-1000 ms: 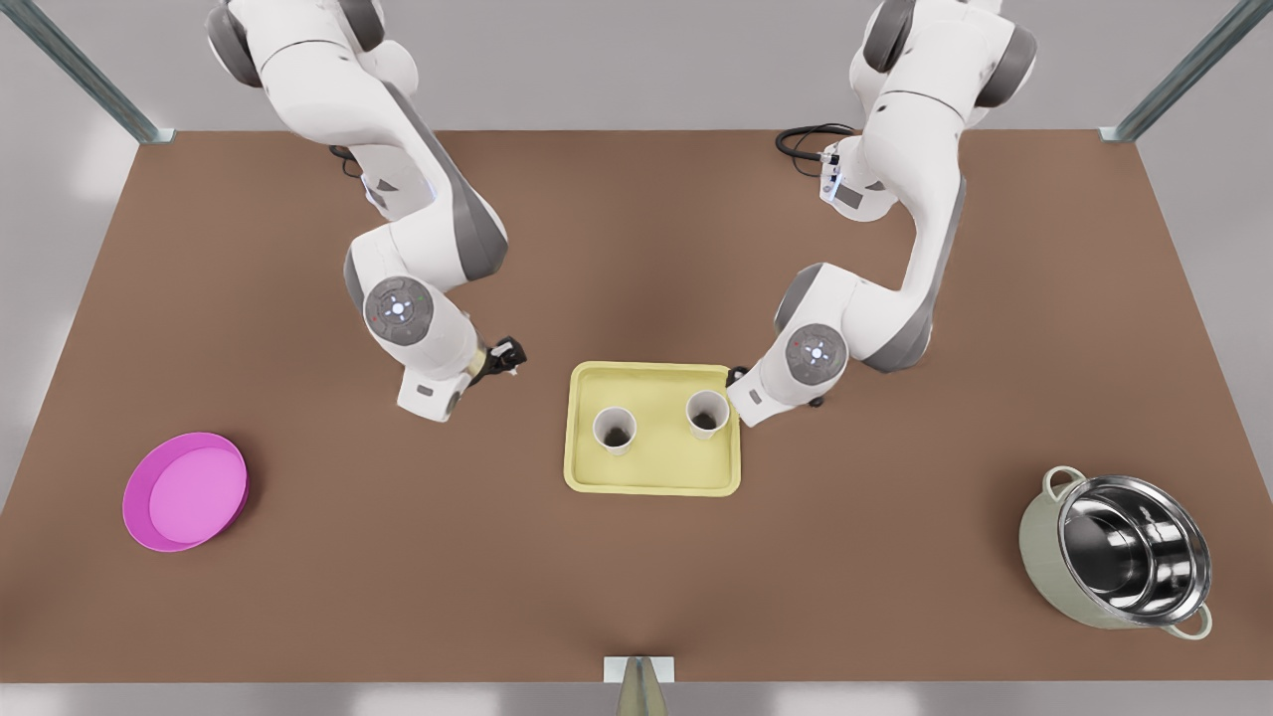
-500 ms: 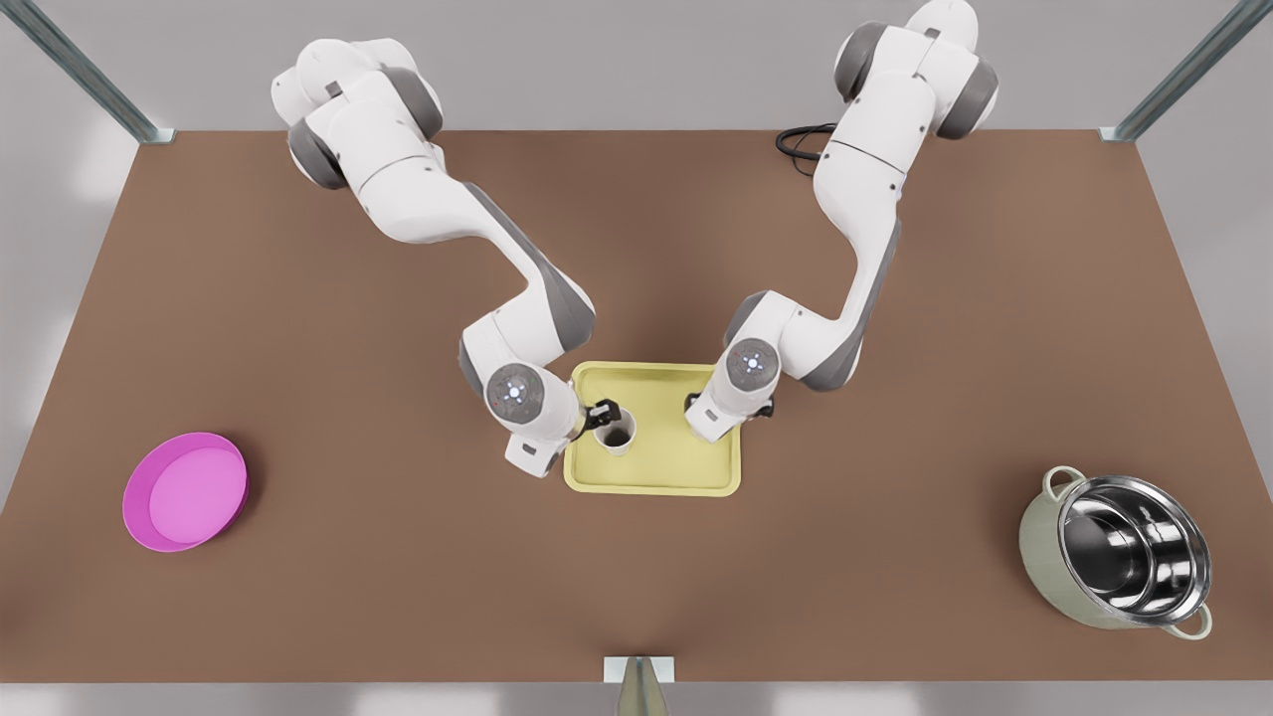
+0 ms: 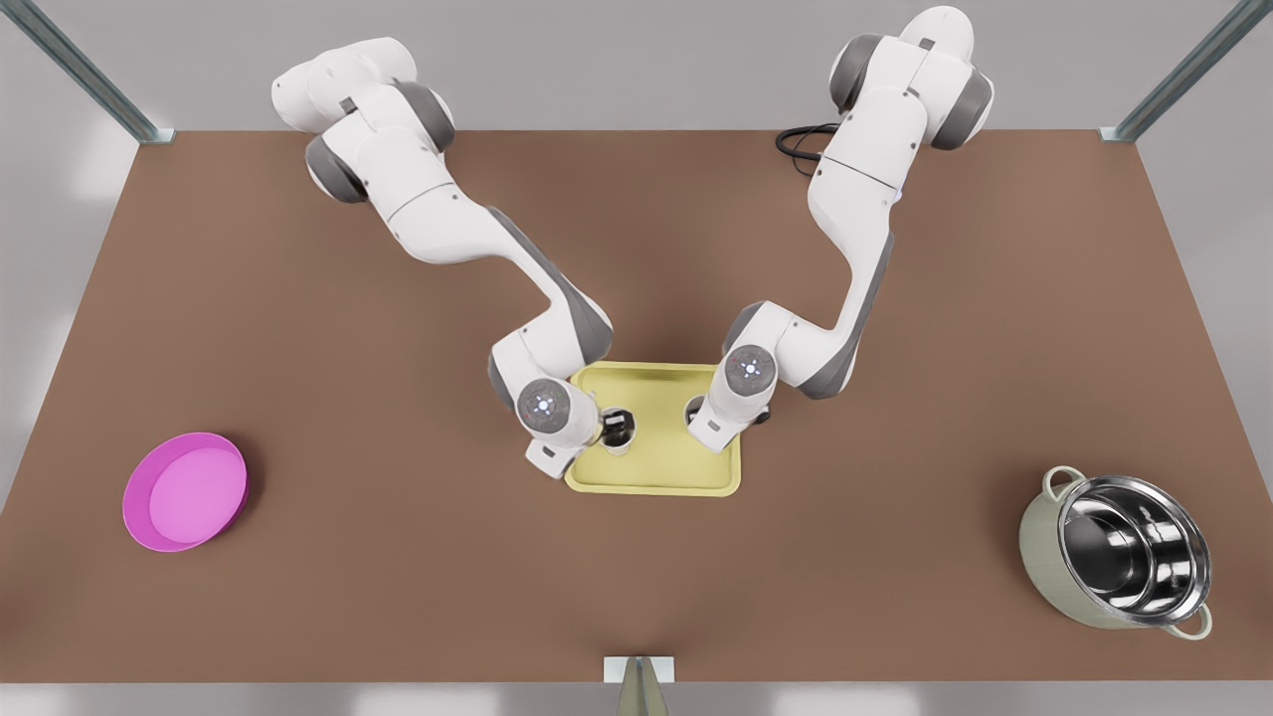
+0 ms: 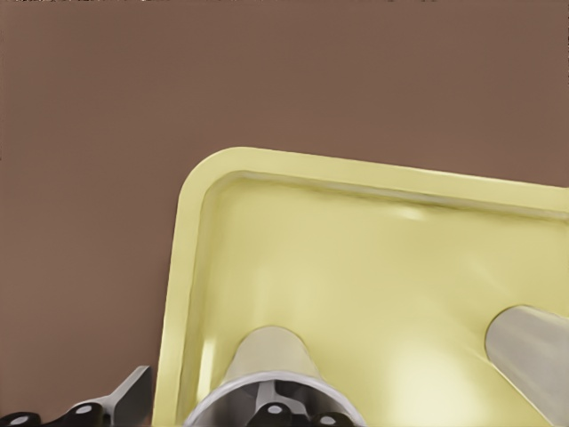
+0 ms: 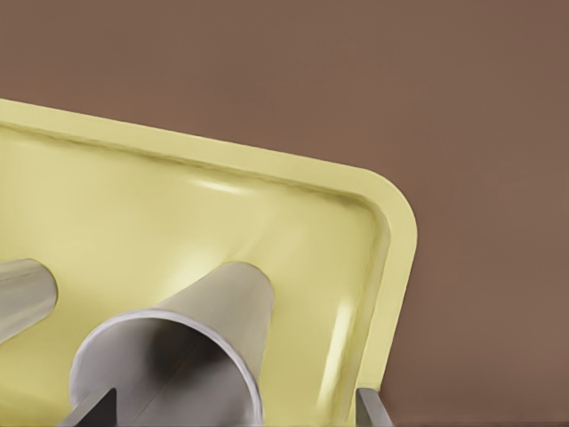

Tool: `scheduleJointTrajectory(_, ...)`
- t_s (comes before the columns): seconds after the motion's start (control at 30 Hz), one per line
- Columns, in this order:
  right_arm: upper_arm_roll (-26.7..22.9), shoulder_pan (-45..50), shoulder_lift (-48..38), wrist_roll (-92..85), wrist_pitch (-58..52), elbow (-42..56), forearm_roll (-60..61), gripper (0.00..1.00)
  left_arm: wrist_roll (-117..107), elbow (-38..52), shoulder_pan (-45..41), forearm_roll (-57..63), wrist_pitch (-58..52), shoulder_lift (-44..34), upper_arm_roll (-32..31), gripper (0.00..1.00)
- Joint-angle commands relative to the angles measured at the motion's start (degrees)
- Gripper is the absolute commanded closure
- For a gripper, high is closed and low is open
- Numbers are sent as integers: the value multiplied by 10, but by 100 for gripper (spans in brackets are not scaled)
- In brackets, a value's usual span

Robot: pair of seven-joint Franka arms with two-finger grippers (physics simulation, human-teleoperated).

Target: Use the left arm to pick up the white IKEA cup from the tray and place it on the middle-left position; use the right arm to pick up the white IKEA cup from the tray and place it on the middle-right position

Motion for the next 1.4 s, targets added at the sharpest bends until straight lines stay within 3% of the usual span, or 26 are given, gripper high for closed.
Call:
scheduleJointTrajectory(0.0,0,4,0,52,6,-6,2,0,-58,1,0,0,7,-1,0,37)
scheduleJointTrajectory(0.2,-1,3,6,45,6,-7,-1,1,-78,1,-1,0,6,1,0,68)
scheduleJointTrajectory(0.23,-1,3,7,47,6,-7,0,7,-79,1,-1,0,6,0,0,69)
scheduleJointTrajectory(0.3,-1,3,12,44,5,-7,0,35,-79,2,-1,-1,4,-2,0,74)
scheduleJointTrajectory(0.37,-2,3,12,43,6,-7,0,44,-79,5,1,-2,3,-4,1,81)
scheduleJointTrajectory(0.47,-2,2,12,45,-1,-7,3,69,-78,23,25,-9,-9,-23,5,85)
scheduleJointTrajectory(0.53,-2,2,12,46,-4,-6,5,85,-69,95,73,-41,-118,-30,8,85)
scheduleJointTrajectory(0.63,-3,0,7,46,-31,-1,7,97,51,95,174,-45,-118,-26,24,85)
scheduleJointTrajectory(0.7,4,-28,-33,43,-119,2,5,100,179,92,231,-45,-94,-13,24,85)
scheduleJointTrajectory(0.83,17,-150,-108,-124,-296,15,-3,100,208,95,243,-45,-3,33,24,85)
scheduleJointTrajectory(1.0,10,-239,-113,-347,-291,20,-69,100,224,93,237,-37,72,46,22,86)
scheduleJointTrajectory(1.2,-21,-258,-89,-466,-218,20,-106,100,233,82,235,-38,91,56,21,84)
scheduleJointTrajectory(1.23,-30,-258,-86,-484,-198,20,-106,100,232,82,235,-38,91,56,20,56)
scheduleJointTrajectory(1.27,-32,-258,-83,-495,-182,20,-106,100,230,82,235,-38,91,56,20,0)
scheduleJointTrajectory(1.37,-34,-261,-52,-505,-165,20,-106,100,230,76,235,-38,92,56,19,0)
